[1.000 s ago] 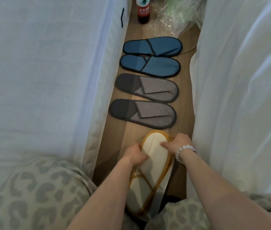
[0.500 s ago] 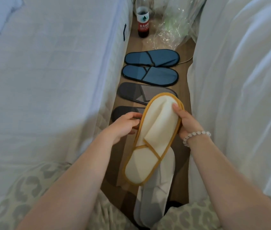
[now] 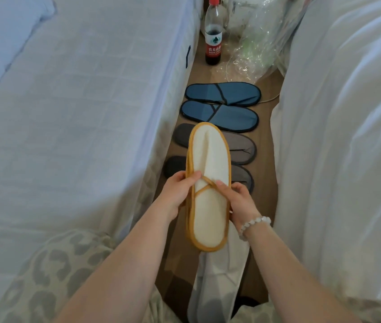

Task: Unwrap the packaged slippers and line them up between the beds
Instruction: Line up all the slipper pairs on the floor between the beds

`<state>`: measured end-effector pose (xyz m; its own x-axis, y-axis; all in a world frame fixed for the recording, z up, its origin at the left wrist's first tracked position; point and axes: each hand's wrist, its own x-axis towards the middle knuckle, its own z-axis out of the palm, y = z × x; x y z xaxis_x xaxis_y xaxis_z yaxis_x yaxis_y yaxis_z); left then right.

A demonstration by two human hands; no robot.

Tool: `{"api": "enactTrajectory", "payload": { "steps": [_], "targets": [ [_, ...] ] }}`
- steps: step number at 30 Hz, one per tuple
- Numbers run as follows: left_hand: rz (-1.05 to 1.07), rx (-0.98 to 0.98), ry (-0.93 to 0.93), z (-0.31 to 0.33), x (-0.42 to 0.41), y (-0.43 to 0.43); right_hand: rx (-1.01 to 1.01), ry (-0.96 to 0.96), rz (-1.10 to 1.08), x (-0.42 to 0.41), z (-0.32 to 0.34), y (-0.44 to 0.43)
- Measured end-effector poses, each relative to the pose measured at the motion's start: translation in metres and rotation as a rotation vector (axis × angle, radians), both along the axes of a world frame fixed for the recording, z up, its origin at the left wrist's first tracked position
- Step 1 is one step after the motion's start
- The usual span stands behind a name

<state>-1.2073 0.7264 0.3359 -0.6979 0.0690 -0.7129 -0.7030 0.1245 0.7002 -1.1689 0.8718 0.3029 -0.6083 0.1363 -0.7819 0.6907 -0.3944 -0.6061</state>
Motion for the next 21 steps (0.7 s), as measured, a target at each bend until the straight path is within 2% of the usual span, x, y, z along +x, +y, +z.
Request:
{"api": "enactTrajectory", "payload": {
  "steps": [3, 7, 11, 14, 21],
  "targets": [
    [-0.009, 0.100, -0.017, 0.010, 0.000, 0.002, -0.073, -0.005, 0.005, 0.004, -0.003, -0.002],
    [-0.096, 0.091, 0.042, 0.006, 0.009, 0.011, -0.184, -0.028, 0.004, 0.007, 0.001, 0.009],
    [-0.137, 0.144, -0.144, 0.003, 0.014, 0.015, -0.211, -0.008, 0.044, 0.005, 0.006, 0.009],
    [-0.190, 0.169, -0.264, 0.005, 0.015, 0.012, -0.191, 0.015, 0.074, 0.004, 0.006, 0.008],
    [-0.047, 0.152, -0.175, 0.003, 0.010, 0.008, -0.095, 0.021, 0.023, -0.001, 0.006, 0.015]
  ]
}}
